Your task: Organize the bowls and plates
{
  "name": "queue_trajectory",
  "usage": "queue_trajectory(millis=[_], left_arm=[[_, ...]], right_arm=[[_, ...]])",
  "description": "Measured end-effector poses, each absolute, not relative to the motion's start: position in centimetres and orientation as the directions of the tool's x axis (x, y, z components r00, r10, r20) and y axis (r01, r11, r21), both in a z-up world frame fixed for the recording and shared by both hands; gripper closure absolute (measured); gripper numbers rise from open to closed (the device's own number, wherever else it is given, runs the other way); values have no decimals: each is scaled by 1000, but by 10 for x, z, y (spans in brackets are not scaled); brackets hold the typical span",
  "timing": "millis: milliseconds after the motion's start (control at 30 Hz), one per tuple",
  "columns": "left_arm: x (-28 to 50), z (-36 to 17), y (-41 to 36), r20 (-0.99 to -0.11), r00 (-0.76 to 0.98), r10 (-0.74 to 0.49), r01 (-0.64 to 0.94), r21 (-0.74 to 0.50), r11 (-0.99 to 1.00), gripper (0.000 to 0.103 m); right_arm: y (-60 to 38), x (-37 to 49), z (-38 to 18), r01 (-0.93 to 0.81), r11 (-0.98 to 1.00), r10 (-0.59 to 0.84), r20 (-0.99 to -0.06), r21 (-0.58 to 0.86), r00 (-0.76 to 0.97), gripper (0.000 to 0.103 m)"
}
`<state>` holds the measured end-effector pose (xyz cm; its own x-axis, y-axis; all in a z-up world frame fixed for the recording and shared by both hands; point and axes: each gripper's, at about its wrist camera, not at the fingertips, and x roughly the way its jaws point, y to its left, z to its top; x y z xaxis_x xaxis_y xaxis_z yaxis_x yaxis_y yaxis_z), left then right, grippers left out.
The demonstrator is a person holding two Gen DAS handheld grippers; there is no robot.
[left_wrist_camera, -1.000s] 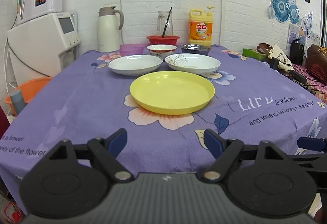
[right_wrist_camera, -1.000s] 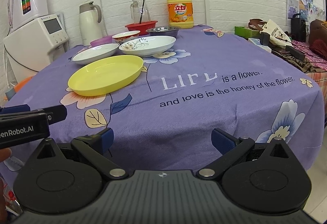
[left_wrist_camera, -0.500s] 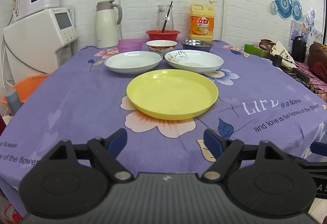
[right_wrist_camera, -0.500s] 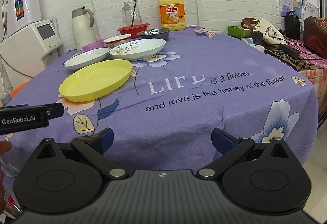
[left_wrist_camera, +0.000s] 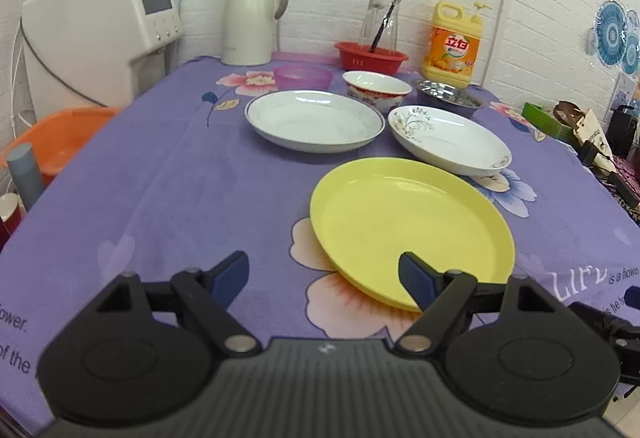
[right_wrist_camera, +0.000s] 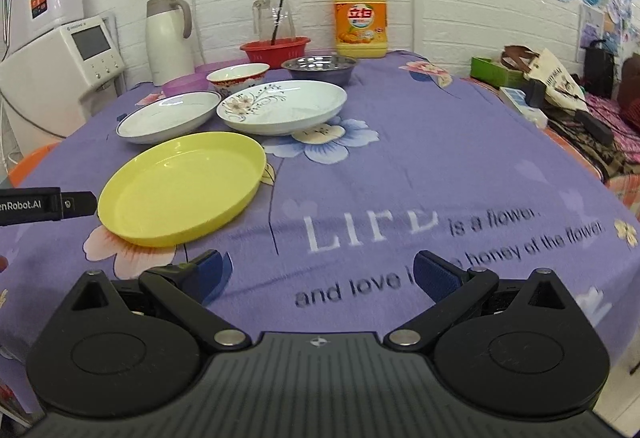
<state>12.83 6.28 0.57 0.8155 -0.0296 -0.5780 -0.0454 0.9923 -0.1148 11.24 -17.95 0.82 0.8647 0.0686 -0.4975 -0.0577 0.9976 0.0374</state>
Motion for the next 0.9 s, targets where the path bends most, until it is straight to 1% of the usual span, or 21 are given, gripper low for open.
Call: queue_trajectory(millis=[100, 200, 467, 600, 700, 733, 833, 900], left_arm=[[154, 1, 68, -614, 788, -39, -51, -128, 990, 22], [175, -2, 73, -630, 775, -48, -46, -131, 990, 22], [211, -13, 77, -664, 740, -109, 1, -160, 987, 23], [215, -14, 71, -665, 740, -101, 31, -117, 993, 24], [215, -15, 70, -663, 741, -102, 49, -98, 994, 27], [215, -15, 71, -664, 741, -105, 51, -101, 994, 27], [217, -13, 72, -669, 734, -115, 48, -118, 992, 27], [220, -11, 72, -670, 730, -137, 59, -138, 989, 29]], right_arm=[[-164, 150, 12, -108, 994, 90, -518, -4, 851, 0], [-155, 181, 10, -143, 989, 110, -548, -19, 829, 0], [-139, 220, -4, -225, 974, 194, -620, 29, 760, 0], [-138, 217, -7, -236, 971, 204, -602, 25, 772, 0], [-140, 213, -9, -249, 968, 212, -580, 15, 787, 0], [-140, 212, -9, -256, 967, 217, -576, 14, 788, 0], [-141, 220, -1, -259, 966, 221, -607, 26, 764, 0], [-142, 217, 8, -271, 962, 237, -567, 25, 789, 0]])
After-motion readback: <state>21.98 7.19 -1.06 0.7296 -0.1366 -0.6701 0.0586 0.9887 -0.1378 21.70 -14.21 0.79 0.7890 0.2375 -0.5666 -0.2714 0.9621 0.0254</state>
